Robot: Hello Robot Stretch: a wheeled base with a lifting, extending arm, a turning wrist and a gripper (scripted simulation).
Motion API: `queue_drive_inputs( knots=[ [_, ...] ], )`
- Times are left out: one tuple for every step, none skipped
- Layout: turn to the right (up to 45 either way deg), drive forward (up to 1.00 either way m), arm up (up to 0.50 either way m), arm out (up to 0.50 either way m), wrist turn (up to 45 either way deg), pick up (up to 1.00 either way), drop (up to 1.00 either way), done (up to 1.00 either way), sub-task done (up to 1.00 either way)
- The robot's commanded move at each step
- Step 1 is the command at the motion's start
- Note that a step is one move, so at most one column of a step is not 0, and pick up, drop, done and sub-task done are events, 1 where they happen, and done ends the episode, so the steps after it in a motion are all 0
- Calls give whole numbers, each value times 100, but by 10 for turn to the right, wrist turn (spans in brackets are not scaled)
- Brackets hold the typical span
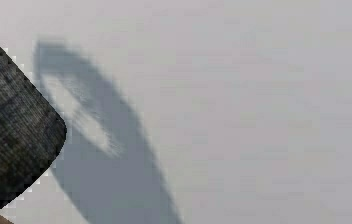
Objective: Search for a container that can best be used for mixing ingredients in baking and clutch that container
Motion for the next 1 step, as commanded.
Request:
queue_drive_inputs(
  knots=[
    [0,0,0,14,0,0,0,0,0]
  ],
)
